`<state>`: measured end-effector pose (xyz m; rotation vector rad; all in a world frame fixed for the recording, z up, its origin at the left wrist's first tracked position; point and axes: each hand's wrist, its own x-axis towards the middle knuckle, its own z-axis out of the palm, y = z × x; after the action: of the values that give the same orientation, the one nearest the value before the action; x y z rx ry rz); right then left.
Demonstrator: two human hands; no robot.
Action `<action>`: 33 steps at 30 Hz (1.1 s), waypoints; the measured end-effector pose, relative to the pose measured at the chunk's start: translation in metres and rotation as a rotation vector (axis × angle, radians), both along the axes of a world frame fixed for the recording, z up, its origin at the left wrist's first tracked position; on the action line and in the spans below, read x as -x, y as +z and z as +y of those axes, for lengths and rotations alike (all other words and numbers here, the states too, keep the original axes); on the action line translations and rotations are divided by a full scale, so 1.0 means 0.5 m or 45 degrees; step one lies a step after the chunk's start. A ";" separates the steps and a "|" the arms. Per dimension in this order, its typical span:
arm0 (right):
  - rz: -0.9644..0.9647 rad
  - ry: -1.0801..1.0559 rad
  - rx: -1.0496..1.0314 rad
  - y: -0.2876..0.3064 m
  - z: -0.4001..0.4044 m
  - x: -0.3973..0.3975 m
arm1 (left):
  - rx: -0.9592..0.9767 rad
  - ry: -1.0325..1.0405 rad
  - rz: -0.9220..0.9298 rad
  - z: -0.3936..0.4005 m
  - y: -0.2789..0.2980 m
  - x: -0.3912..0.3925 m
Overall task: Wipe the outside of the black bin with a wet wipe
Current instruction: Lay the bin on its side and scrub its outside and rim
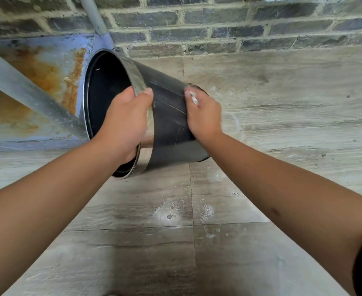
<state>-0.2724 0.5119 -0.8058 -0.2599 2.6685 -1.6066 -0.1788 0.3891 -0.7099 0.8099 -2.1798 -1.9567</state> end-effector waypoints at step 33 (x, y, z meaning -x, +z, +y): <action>-0.351 -0.450 0.083 -0.067 0.136 0.084 | -0.115 0.055 -0.038 -0.063 0.031 0.050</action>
<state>-0.3142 0.5798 -0.8394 0.4269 2.5525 -1.6674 -0.2039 0.3573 -0.6944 0.8965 -2.0845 -2.0479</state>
